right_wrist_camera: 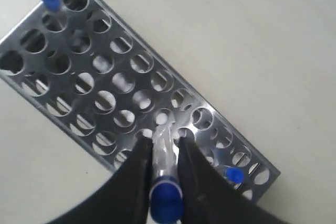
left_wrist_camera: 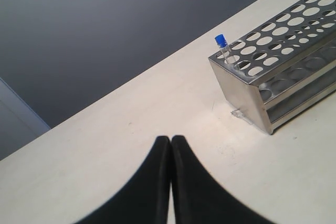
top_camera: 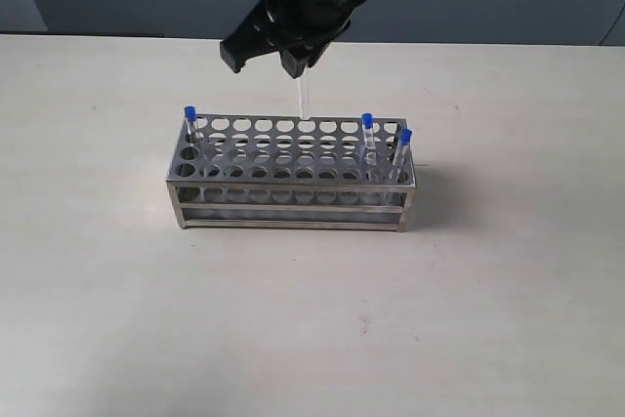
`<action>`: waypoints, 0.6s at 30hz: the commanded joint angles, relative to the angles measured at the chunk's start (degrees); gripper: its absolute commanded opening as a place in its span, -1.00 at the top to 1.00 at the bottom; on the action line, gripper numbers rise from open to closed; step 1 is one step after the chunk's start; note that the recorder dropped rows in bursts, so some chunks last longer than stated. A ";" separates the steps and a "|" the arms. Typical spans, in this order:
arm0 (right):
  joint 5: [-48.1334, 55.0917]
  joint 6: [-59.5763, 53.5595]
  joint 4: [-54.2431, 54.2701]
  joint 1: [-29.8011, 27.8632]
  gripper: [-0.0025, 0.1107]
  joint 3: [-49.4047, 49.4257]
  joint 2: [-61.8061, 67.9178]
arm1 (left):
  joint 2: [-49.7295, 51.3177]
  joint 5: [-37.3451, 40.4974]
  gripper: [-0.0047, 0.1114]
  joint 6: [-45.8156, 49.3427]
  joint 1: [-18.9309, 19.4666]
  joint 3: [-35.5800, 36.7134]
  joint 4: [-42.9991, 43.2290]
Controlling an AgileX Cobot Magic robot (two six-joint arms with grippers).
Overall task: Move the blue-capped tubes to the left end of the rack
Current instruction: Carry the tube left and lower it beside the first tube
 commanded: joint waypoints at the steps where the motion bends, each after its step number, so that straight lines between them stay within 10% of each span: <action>1: -1.95 -6.14 6.35 1.62 0.96 -0.18 -0.63 | 0.20 -0.41 0.90 -0.28 -0.22 -0.30 0.02; 18: -0.23 -13.20 18.51 1.71 0.96 -19.33 15.75 | 0.20 -0.31 0.90 -0.28 -0.22 -0.30 0.02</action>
